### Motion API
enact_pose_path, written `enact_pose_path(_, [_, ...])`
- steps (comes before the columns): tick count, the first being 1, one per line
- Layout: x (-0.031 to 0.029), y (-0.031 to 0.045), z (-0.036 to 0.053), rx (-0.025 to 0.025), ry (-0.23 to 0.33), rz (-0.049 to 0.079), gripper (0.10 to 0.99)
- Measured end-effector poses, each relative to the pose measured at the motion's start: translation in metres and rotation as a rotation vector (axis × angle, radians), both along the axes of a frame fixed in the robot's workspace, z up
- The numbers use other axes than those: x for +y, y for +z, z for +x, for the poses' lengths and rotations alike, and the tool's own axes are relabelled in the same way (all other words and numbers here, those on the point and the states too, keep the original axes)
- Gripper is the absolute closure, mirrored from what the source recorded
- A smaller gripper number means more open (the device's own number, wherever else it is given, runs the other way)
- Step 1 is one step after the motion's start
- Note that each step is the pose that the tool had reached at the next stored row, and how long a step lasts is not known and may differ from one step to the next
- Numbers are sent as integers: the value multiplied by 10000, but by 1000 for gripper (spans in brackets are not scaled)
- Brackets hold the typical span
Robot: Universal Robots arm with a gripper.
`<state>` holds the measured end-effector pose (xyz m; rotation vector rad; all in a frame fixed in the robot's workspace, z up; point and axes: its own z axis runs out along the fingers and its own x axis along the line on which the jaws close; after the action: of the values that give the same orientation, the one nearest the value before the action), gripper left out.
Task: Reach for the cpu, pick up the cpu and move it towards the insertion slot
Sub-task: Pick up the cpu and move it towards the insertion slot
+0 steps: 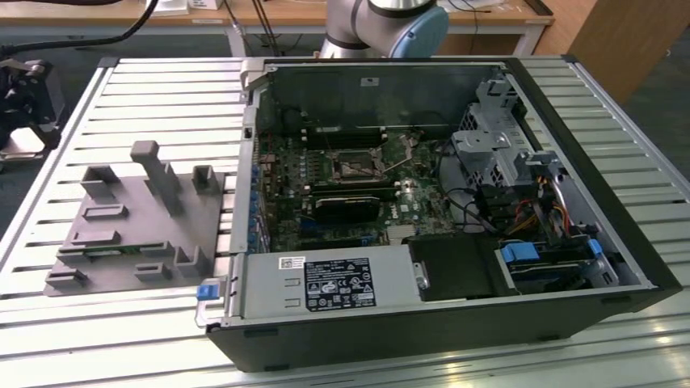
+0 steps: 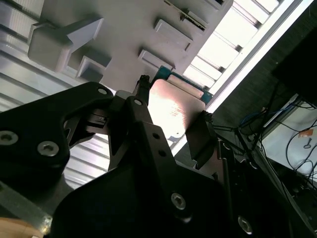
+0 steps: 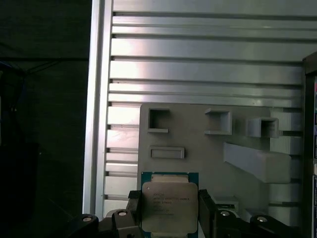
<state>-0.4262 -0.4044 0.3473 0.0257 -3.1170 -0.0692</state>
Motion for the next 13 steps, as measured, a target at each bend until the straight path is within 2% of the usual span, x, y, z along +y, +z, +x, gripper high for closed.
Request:
enact_pose_path(5, [2, 98, 0, -1, 0, 0, 541])
enact_pose_path(13, [11, 297, 0, -1, 1, 0, 541])
